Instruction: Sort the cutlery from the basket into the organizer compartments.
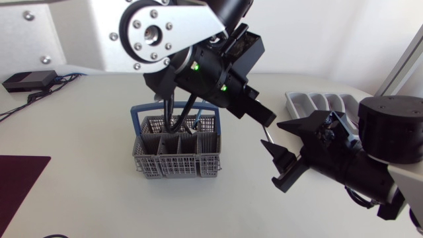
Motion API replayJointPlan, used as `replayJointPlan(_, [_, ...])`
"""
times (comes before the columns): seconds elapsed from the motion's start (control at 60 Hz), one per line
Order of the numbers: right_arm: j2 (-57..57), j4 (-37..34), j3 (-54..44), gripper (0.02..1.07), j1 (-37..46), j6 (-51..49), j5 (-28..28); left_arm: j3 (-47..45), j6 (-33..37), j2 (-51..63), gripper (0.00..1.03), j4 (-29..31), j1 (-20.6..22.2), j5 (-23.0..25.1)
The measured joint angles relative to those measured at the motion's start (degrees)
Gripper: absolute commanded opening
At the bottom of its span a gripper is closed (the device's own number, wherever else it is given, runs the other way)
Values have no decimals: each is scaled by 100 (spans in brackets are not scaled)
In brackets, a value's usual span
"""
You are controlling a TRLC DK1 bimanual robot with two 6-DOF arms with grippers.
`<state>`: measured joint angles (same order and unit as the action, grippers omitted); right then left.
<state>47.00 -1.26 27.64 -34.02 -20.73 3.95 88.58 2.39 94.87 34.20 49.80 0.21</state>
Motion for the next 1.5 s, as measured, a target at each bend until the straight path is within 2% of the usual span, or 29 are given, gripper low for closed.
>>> replayJointPlan(0.317, [750,651,118,42,-205,-9,640,374,-693,501,4,199,-245,258])
replayJointPlan(0.45, [1016,820,243,30,-282,-31,789,374,-789,616,4,199,-251,284])
replayJointPlan(0.533, [1185,890,304,29,-306,-31,817,374,-846,658,4,201,-256,326])
replayJointPlan(0.583, [1263,927,315,21,-317,-44,848,374,-883,673,4,201,-293,409])
replayJointPlan(0.65, [1346,927,334,16,-341,-50,890,374,-909,678,4,201,-330,446])
replayJointPlan(1.017, [1462,925,343,8,-343,-48,938,374,-1038,678,4,219,-350,649])
replayJointPlan(1.15, [1460,916,343,8,-337,-50,927,374,-1123,678,16,280,-378,820])
replayJointPlan(1.233, [1453,876,343,8,-337,-50,890,374,-1141,678,18,286,-400,988])
replayJointPlan(1.433, [1320,721,343,8,-337,-50,754,385,-1141,678,45,284,-400,1292])
replayJointPlan(1.5, [1239,662,343,8,-337,-55,640,415,-1143,678,51,284,-400,1355])
